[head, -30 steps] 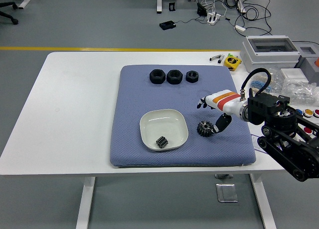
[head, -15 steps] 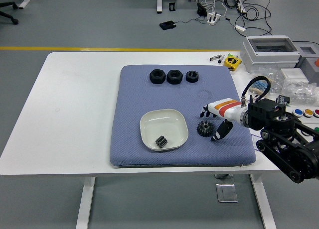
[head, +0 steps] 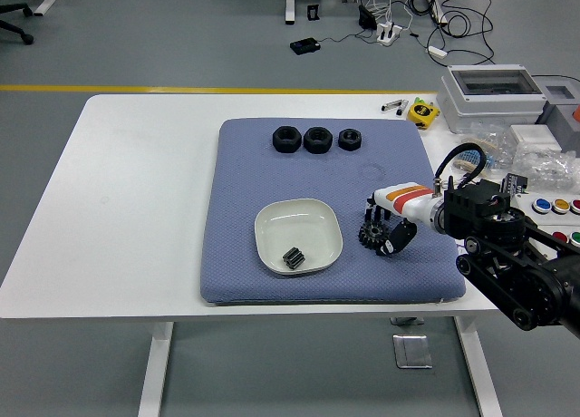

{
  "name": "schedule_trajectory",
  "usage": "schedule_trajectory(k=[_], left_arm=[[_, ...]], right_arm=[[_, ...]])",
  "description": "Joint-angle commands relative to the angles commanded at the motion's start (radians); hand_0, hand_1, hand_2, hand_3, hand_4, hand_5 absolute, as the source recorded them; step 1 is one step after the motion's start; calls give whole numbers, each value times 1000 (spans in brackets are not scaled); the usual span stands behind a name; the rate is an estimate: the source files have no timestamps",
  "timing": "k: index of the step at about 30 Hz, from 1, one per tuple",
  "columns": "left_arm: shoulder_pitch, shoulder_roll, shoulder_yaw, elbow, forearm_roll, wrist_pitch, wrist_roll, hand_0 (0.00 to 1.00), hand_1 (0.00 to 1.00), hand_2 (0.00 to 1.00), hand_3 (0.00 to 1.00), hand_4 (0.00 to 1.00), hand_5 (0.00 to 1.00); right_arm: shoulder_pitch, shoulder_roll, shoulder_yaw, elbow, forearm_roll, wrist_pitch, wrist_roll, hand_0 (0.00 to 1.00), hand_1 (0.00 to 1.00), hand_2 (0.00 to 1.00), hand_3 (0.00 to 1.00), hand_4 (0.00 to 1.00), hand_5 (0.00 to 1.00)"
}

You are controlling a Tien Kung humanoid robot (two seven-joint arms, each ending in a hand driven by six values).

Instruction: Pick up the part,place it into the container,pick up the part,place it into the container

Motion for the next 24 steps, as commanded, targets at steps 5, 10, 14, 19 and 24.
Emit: schedule_trajectory(k=[5, 10, 14, 19, 24], left_arm=[[0, 0, -2, 0, 3, 0, 1, 705, 585, 662, 570, 568, 587], [1, 1, -6, 0, 10, 0, 4, 705, 585, 662, 570, 568, 587], [3, 0, -9, -1, 16, 0, 6, 702, 586, 662, 571, 568, 587], [5, 1, -10, -1, 19, 0, 8, 703, 586, 662, 571, 568, 587], [4, 2, -9, -1, 20, -1, 10, 702, 586, 662, 571, 568, 587]], right_arm=[[-4, -6, 0, -4, 2, -2, 5, 427, 421, 461, 471, 723, 54], [-9, -11, 1, -3, 0, -10, 20, 427, 421, 461, 471, 723, 54], [-12, -16, 4, 2, 1, -17, 33, 435, 376, 428, 457, 691, 2], [-15, -20, 7, 8, -3, -20, 53, 438, 361, 415, 455, 707, 2], [-14, -22, 10, 15, 2, -15, 56, 411, 337, 395, 435, 728, 2]])
